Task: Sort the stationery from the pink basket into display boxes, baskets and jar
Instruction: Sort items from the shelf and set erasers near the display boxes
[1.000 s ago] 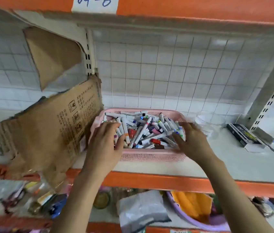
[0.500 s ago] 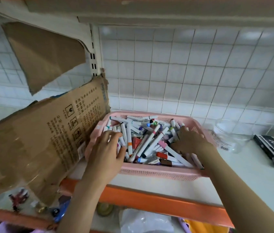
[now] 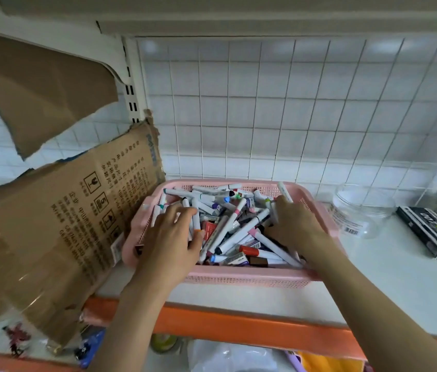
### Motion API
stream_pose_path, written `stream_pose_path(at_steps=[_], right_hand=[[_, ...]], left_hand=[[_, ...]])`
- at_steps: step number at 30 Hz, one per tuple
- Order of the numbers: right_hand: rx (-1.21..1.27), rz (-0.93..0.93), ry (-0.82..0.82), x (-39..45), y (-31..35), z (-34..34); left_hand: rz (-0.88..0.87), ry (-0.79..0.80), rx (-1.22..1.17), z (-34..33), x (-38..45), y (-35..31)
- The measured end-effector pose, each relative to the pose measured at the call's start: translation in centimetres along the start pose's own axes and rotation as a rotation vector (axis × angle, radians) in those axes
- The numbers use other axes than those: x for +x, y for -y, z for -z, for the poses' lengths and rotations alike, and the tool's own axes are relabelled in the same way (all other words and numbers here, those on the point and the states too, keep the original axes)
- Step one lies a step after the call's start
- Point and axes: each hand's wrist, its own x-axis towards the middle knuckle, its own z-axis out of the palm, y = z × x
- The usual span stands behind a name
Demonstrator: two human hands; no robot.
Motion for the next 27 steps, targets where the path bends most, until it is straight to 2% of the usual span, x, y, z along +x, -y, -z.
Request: stream_pose_path(at_steps=[5, 8, 11, 13, 17, 20, 24, 27], right_hand=[[0.102, 0.001, 0.054, 0.0, -0.5, 0.1], [0.157, 0.027, 0.022, -0.1, -0.7, 0.2], [0.313, 0.012, 0.003, -0.4, -1.3, 0.9], [0.347, 0.029, -0.038, -0.8, -1.6, 1.4], [0.333, 0.072, -0.105, -1.2, -1.5, 1.7], [0.318, 0.079, -0.159, -1.3, -1.5, 1.6], [0.282, 0.092, -0.178, -1.5, -1.3, 1.6], [0.252, 0.1, -0.182, -1.8, -1.1, 1.7]], left_hand=[[-0.026, 0.002, -0.022, -0.2, 0.0, -0.1], [-0.013, 0.029, -0.028, -0.1, 0.1, 0.0], [0.003, 0.079, -0.025, 0.0, 0.6, -0.6], [0.008, 0.173, 0.005, -0.2, 1.4, -1.4], [0.084, 0.471, 0.182, -0.7, 3.6, -3.5], [0.138, 0.599, 0.261, -1.1, 5.2, -4.4], [0.177, 0.684, 0.289, -1.7, 6.5, -5.4], [0.214, 0.653, 0.283, -2.2, 6.5, -5.7]])
